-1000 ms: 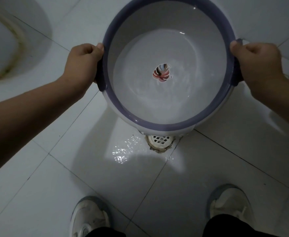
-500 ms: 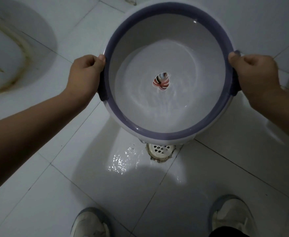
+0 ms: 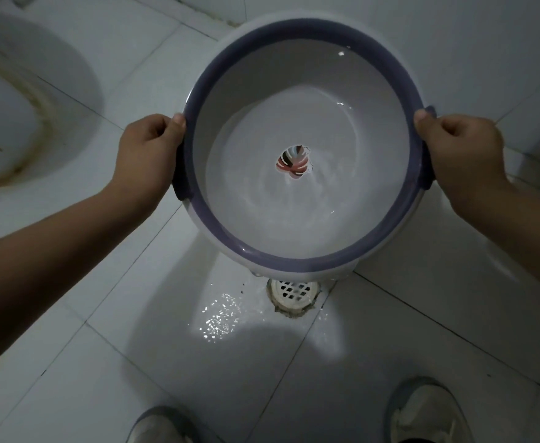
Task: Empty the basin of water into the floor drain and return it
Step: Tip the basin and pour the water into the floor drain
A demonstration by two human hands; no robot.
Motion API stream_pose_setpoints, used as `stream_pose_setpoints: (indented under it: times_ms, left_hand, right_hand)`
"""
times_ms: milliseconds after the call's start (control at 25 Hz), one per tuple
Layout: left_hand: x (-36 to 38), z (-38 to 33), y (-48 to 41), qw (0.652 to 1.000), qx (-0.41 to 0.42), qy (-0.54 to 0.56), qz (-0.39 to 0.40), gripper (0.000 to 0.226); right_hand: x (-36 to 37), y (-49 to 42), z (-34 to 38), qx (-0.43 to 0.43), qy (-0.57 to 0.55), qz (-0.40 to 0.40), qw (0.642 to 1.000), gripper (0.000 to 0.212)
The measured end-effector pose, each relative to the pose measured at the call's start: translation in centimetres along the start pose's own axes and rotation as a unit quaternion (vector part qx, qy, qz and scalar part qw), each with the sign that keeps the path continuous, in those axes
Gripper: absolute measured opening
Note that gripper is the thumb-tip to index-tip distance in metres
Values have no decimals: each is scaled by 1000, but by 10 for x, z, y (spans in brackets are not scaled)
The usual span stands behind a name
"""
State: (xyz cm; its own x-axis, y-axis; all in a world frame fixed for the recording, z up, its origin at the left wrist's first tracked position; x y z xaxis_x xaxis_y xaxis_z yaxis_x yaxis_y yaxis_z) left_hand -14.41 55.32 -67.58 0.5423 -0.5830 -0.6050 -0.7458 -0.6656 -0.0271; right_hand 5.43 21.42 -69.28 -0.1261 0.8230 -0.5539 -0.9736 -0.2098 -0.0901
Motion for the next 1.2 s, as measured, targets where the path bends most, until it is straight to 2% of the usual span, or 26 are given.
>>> stream_pose_setpoints:
  times_ms: [1000, 1201]
  left_hand:
    - [-5, 5, -1, 1000, 6, -12, 3, 44]
    - [-3, 7, 0, 1000, 5, -17, 6, 39]
  right_hand:
    - [2, 5, 4, 3, -12, 2, 1000, 59]
    - [5, 6, 4, 2, 4, 11, 1000, 57]
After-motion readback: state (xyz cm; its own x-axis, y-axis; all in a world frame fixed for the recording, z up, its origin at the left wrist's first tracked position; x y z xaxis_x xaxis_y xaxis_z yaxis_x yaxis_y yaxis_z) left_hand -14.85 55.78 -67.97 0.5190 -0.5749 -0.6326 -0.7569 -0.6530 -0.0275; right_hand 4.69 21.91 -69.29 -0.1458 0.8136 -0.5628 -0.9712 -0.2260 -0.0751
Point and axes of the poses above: each hand's wrist, its own y-axis away from the middle knuckle, its own x-axis out of the palm, z = x × y, the point moved 6 cm from there along -y, towards the middle knuckle, and after that the axes turned 4 degrees about x, right-handed, at the moved point
